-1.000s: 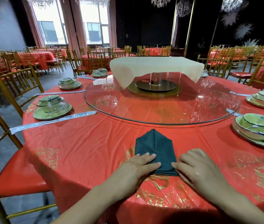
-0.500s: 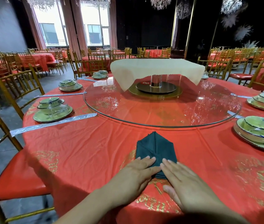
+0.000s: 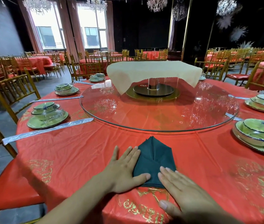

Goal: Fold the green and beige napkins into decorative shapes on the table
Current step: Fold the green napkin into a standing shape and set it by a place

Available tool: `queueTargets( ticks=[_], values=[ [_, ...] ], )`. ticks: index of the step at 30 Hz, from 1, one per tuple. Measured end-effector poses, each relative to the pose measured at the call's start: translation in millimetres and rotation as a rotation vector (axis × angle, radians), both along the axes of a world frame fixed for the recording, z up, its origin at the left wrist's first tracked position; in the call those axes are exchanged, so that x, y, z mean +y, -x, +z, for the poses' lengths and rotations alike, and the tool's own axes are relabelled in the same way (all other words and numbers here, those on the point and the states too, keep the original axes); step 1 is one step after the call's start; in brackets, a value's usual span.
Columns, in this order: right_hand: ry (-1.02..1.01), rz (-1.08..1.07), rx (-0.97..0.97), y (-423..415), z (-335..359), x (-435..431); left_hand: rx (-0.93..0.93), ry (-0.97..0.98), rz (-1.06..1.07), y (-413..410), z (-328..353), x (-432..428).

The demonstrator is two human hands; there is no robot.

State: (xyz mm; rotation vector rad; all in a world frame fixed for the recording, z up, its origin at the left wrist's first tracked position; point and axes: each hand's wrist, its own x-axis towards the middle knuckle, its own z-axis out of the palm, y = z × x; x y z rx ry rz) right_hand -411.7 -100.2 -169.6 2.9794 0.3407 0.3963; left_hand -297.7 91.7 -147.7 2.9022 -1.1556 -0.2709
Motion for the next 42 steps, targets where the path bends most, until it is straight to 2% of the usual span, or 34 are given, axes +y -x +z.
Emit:
queueTargets(
  ticks=[2, 4, 6, 7, 10, 13, 17, 24, 26, 28, 30, 32, 33, 36, 39, 42],
  values=[
    [-0.010, 0.003, 0.016, -0.1, 2.0, 0.9, 0.068, 0.009, -0.013, -4.8, 5.8, 1.4],
    [-0.015, 0.003, 0.022, 0.5, 3.1, 2.0, 0.176, 0.218, -0.039, -20.6, 16.4, 6.1],
    [-0.015, 0.003, 0.013, 0.8, 2.8, 3.3, 0.148, 0.473, -0.096, -42.3, 23.6, 10.2],
    [-0.015, 0.002, 0.015, 0.8, 2.7, 3.5, 0.110, 0.518, -0.126, -50.1, 26.6, 10.1],
    [-0.033, -0.002, -0.002, 1.2, 2.1, 4.2, 0.135, 0.444, -0.151, -61.6, 27.1, -3.9],
    [-0.047, 0.020, -0.081, 0.4, -3.1, 2.8, 0.186, 0.356, -0.082, -69.3, 27.0, -19.8],
    [-0.056, 0.042, -0.125, -2.0, -8.1, -1.0, 0.036, 0.229, -0.045, -73.8, 22.6, -23.5],
    [-0.133, 0.001, 0.108, 2.5, 12.1, 6.9, -0.190, 0.112, -0.092, -65.2, 14.1, -18.9],
    [-0.120, -0.024, 0.107, 4.2, 15.5, 8.9, -0.319, 0.170, -0.117, -57.9, 18.7, -21.4],
    [-0.103, -0.007, 0.064, 2.8, 11.2, 8.4, -0.376, 0.428, -0.242, -39.9, 24.8, -25.7],
    [-0.147, -0.014, 0.127, 1.8, 7.8, 7.0, -0.128, 0.600, -0.367, -13.0, 32.5, -25.7],
    [-0.216, 0.001, 0.125, 3.1, 14.8, 4.7, 0.045, 0.489, -0.399, 5.2, 31.6, -20.7],
    [-0.247, 0.026, 0.158, 4.4, 22.9, 4.4, 0.048, 0.445, -0.385, 9.0, 27.7, -17.1],
    [-0.440, 0.102, 0.120, 2.8, 32.9, -5.8, -0.018, 0.522, -0.344, 7.4, 17.4, -9.1],
    [-0.792, 0.089, 0.159, -5.3, 30.8, -17.1, 0.076, 0.628, -0.248, 6.5, 16.4, -4.1],
    [-0.890, 0.065, 0.162, -19.5, 37.9, -23.7, 0.124, 0.677, -0.190, 3.7, 12.8, 0.1]
  ],
)
